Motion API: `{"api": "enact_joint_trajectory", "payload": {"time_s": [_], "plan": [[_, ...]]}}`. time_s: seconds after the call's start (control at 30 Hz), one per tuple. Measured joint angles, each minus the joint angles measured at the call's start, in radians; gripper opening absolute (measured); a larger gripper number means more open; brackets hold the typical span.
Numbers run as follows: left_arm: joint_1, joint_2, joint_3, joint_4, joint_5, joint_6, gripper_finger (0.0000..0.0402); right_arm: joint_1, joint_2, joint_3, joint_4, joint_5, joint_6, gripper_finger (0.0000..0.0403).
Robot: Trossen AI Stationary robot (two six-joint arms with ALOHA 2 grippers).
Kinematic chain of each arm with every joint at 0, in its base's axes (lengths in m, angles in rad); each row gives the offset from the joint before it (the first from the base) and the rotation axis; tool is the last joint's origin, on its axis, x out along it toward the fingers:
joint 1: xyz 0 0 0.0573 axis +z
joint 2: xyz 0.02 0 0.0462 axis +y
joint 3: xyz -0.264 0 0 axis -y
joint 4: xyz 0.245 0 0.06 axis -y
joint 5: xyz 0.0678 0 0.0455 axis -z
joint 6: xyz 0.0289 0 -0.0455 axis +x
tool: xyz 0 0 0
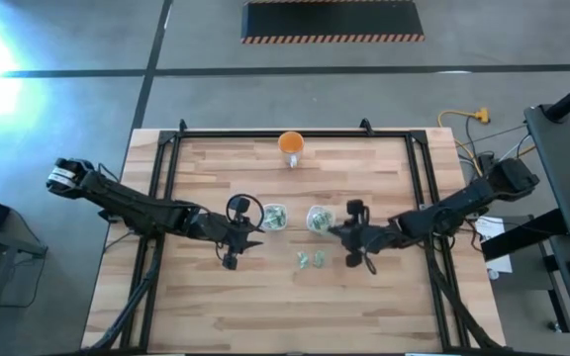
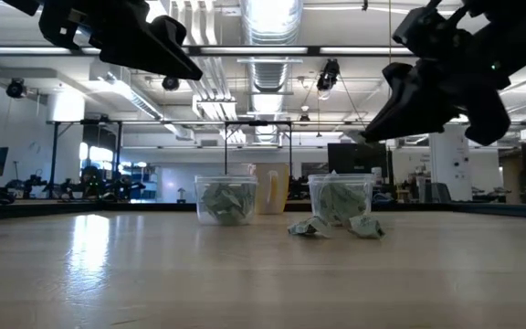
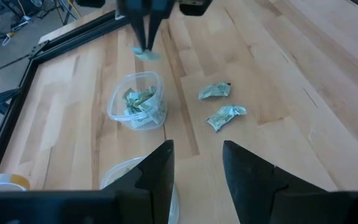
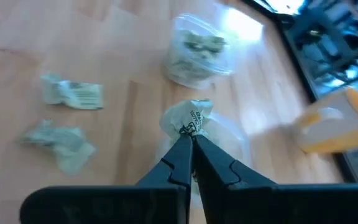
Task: Pick and place Stevia / Truvia into bins
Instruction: Put the green stevia packet into the right transparent container
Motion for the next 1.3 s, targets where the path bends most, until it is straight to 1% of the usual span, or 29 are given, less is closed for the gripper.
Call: {"api": "enact_joint_trajectory", "payload": {"time_s": [0.17, 0.5, 0.67, 1.13, 1.3], "plan": [[0.000, 0.000, 0.000, 0.001, 0.000, 0.000, 0.0121, -0.033, 0.005, -0.002, -0.001, 0.006, -0.003, 0.0009], [0.000, 0.000, -0.001, 0.015, 0.000, 0.001, 0.0121, -0.081, 0.063, 0.003, 0.017, 0.006, 0.000, 0.0009], [0.001, 0.000, -0.009, 0.029, 0.000, 0.002, 0.0121, -0.105, 0.070, 0.004, 0.030, 0.006, 0.000, 0.0009], [0.001, 0.000, -0.011, 0.031, 0.000, 0.002, 0.0121, -0.111, 0.070, 0.004, 0.031, 0.006, 0.008, 0.0009], [0.001, 0.000, -0.011, 0.031, 0.000, 0.002, 0.0121, -0.110, 0.069, 0.002, 0.031, 0.003, 0.011, 0.0028]]}}
